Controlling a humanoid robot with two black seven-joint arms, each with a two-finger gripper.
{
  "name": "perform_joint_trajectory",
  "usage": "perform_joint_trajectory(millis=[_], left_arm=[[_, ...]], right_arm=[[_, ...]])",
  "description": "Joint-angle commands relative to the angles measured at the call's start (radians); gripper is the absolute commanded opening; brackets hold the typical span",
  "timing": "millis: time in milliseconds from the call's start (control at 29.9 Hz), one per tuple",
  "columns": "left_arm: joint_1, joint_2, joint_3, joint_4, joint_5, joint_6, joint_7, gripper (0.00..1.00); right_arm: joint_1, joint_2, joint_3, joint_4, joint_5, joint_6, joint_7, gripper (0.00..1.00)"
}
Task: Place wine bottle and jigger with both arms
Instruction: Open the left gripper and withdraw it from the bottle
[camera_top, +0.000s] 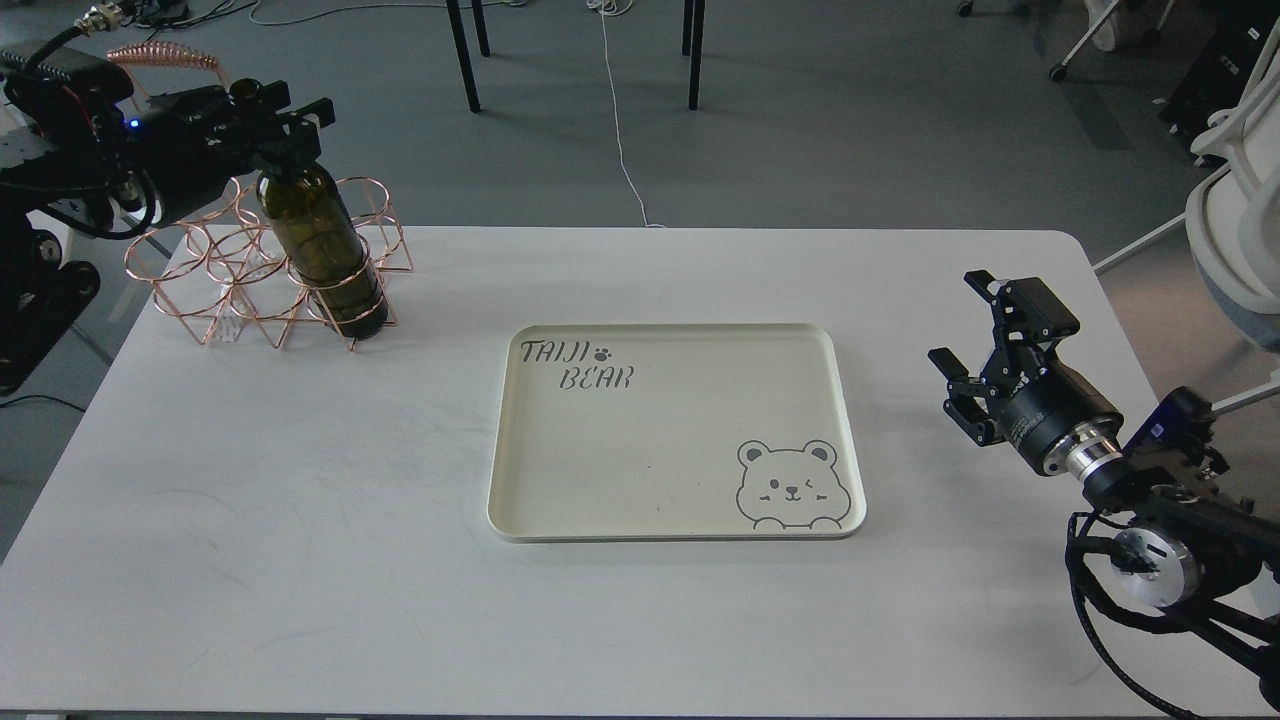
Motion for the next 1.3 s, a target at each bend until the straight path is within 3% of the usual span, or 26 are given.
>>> perform_joint_trajectory(millis=[0, 67, 201, 334, 535, 702, 836, 1003, 1270], left_arm=[[0.001, 0.002, 0.000, -0.004, -0.003, -0.002, 0.000, 0.89], [0.003, 0.011, 0.000, -0.011, -0.023, -0.005, 0.000, 0.97], [0.017, 0.045, 0.000, -0.037, -0.049, -0.014, 0.000, 0.98], [0.047, 0.138, 0.000, -0.145, -0.092, -0.054, 0.000, 0.98], [0.142, 0.316, -0.009, -0.430, -0.366, -0.107, 0.000, 0.98], [0.245, 0.338, -0.023, -0.685, -0.843, -0.100, 0.000, 0.98], [0.334, 0.219, -0.052, -0.735, -1.045, -0.097, 0.000, 0.98], [0.536, 0.016, -0.201, -0.722, -1.067, -0.032, 0.000, 0.98], [0.793, -0.264, -0.385, -0.683, -1.067, -0.046, 0.001, 0.98]], right_arm=[[0.000, 0.000, 0.000, 0.001, -0.001, 0.000, 0.000, 0.98], [0.000, 0.000, 0.000, 0.001, -0.001, 0.000, 0.000, 0.98], [0.000, -0.001, 0.000, 0.001, -0.001, 0.000, 0.000, 0.98], [-0.002, -0.003, 0.001, 0.001, -0.001, 0.000, 0.000, 0.98], [0.000, 0.005, 0.038, 0.001, -0.001, 0.001, 0.000, 0.98], [0.000, 0.040, 0.099, -0.002, 0.001, 0.001, 0.000, 0.98], [0.001, 0.069, 0.122, -0.004, 0.001, 0.001, 0.000, 0.98], [0.009, 0.086, 0.130, -0.009, 0.002, 0.000, 0.000, 0.98], [-0.037, 0.146, 0.126, -0.006, 0.005, 0.001, 0.000, 0.98]])
